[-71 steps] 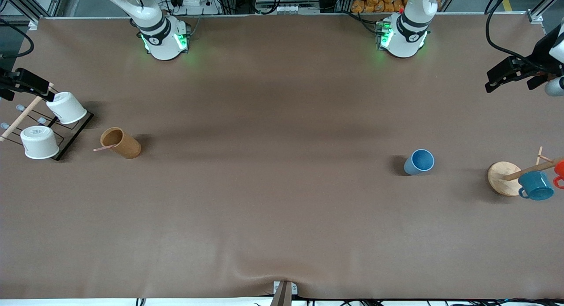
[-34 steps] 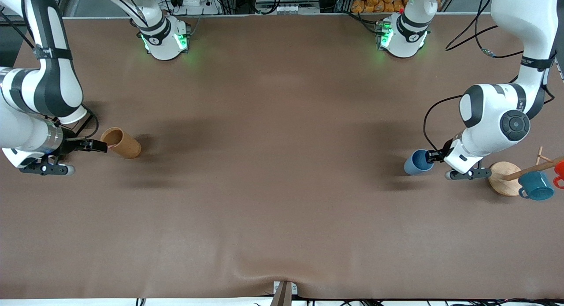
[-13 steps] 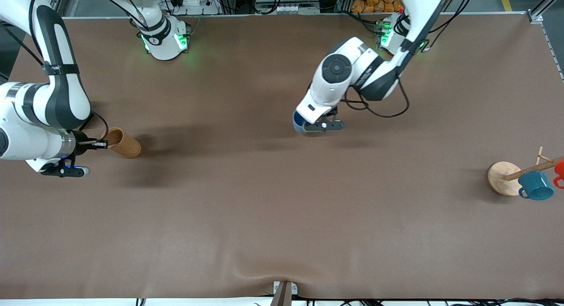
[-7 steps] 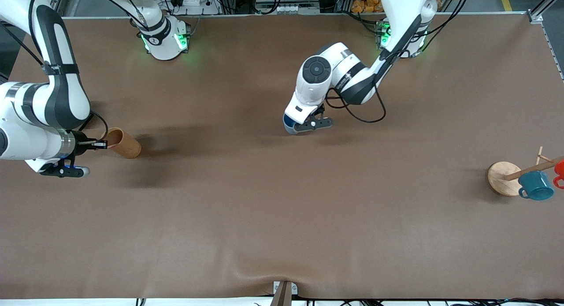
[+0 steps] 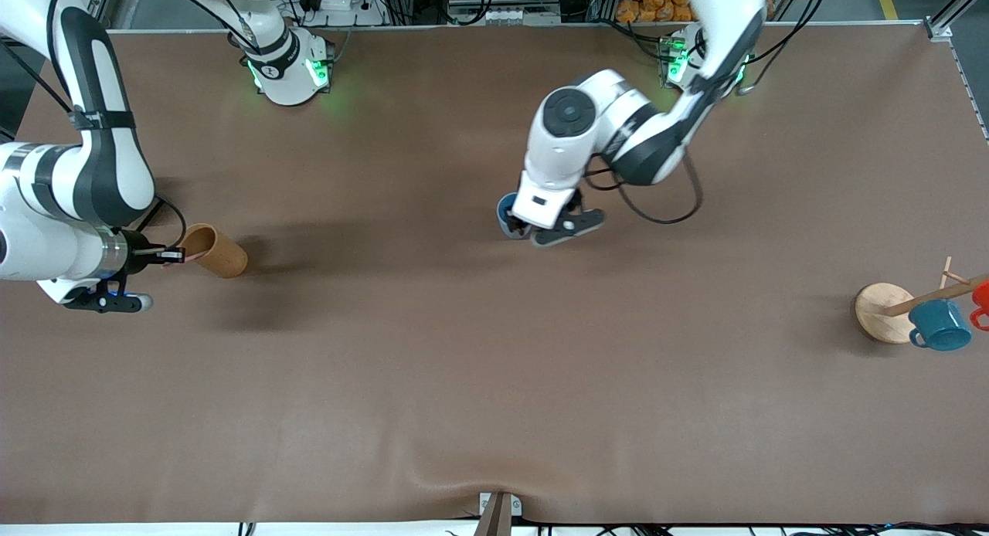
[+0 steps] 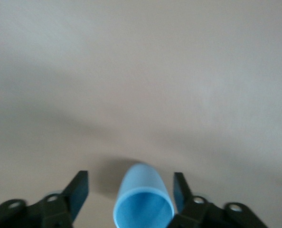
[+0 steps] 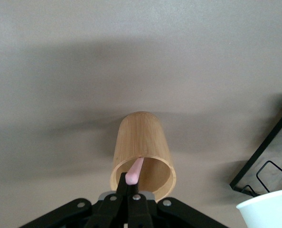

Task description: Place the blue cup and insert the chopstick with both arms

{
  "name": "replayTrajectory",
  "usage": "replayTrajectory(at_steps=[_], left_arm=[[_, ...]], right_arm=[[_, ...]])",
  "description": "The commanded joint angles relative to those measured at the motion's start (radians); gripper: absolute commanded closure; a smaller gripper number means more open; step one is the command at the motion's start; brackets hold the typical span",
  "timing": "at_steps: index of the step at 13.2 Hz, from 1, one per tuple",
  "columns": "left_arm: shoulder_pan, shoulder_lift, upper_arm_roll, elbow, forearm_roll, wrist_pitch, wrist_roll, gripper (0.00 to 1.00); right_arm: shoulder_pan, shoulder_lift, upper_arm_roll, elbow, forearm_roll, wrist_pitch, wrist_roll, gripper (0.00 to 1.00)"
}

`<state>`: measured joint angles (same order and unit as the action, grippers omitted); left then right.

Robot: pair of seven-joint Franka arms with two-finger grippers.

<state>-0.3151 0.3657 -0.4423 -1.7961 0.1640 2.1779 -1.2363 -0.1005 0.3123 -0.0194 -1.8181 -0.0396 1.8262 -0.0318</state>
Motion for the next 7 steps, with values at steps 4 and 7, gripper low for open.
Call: replayTrajectory(at_steps=[4,7], left_arm=[[0.186,-0.071,-0.010,0.274,0.008,-0.380,0.101,0.00],[0.286,-0.117,-0.012,0.331,-0.018,-0.515,0.281,0.00]], right_arm=[[-0.034,0.005,0.015,0.014,0.012,0.004,-0.002,0.93],[-0.035,0.005,0.015,0.013,0.012,0.004,-0.004,0.92]])
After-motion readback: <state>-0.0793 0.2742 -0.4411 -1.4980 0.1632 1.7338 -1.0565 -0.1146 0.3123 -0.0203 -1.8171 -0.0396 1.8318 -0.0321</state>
